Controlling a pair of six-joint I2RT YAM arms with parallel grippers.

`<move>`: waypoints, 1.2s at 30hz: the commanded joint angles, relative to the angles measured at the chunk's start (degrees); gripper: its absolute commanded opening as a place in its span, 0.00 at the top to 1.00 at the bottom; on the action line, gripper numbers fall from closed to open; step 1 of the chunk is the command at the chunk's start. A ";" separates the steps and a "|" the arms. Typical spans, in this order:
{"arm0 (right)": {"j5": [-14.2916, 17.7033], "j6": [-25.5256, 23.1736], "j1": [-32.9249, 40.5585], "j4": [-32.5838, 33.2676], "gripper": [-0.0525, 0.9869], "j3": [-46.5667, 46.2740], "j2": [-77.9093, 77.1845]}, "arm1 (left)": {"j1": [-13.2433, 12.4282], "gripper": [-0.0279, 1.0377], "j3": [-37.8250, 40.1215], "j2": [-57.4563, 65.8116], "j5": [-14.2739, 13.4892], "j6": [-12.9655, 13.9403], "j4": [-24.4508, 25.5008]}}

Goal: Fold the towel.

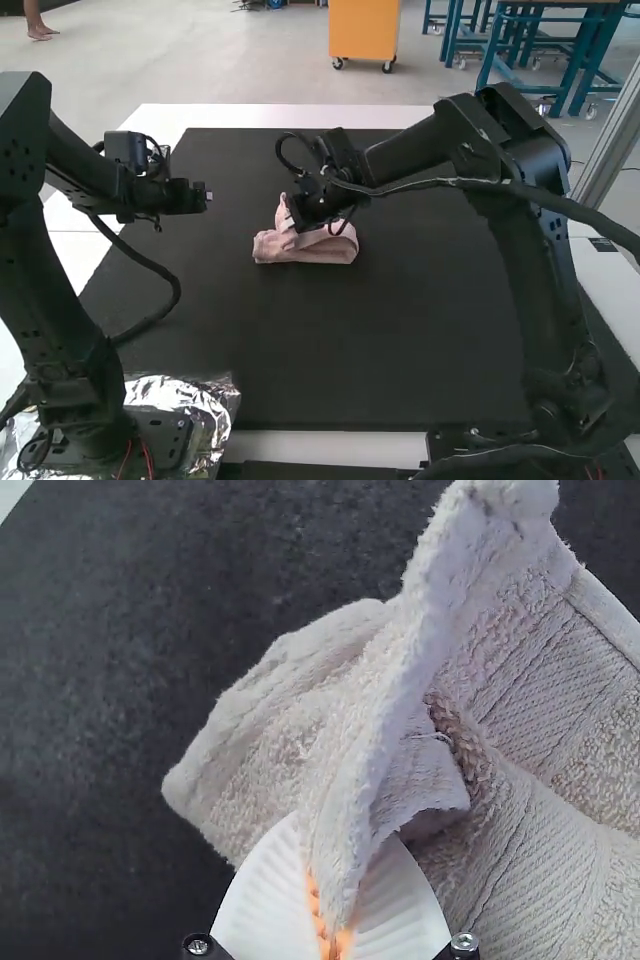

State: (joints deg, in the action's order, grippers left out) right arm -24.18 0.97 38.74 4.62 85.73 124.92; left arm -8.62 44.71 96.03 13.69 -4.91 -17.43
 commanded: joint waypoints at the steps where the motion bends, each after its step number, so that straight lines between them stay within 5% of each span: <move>1: -0.25 -0.71 2.22 0.74 0.97 2.77 0.67 | -0.17 0.06 -0.06 -0.76 -0.16 -0.63 -0.50; 2: -0.25 -0.62 2.74 1.35 0.91 3.21 0.85 | -0.08 0.06 0.03 -0.67 -0.16 -0.63 -0.50; 6: -0.34 0.26 3.62 3.02 0.38 3.74 0.41 | 0.01 0.06 0.03 -0.76 -0.16 -0.72 -0.50; 10: -0.60 1.75 3.09 5.05 0.18 4.18 -2.84 | 0.10 0.06 0.20 -0.76 -0.25 -1.33 -0.59; 13: -0.51 1.31 1.95 4.17 0.21 3.21 -6.18 | 0.10 0.06 0.29 -0.76 -0.25 -1.42 -0.59; 16: -3.76 0.17 -0.16 1.97 0.50 1.01 -8.12 | 0.10 0.06 0.29 -0.67 -0.25 -1.51 -0.59; 18: -5.52 -0.27 -1.56 0.04 0.90 -0.66 -8.91 | 0.19 0.06 0.29 -0.67 -0.33 -1.51 -0.59; 19: -5.35 -0.80 -2.18 -1.46 0.97 -1.89 -9.17 | 0.10 0.06 0.29 -0.67 -0.42 -1.51 -0.59; 36: -5.79 -2.29 -3.41 -11.92 0.97 -6.46 -0.56 | 0.10 0.06 0.29 -0.14 -0.69 -2.21 -1.99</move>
State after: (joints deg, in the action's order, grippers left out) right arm -28.80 -0.69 34.94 -6.79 78.08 123.63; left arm -8.60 44.73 96.03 13.45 -6.55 -18.76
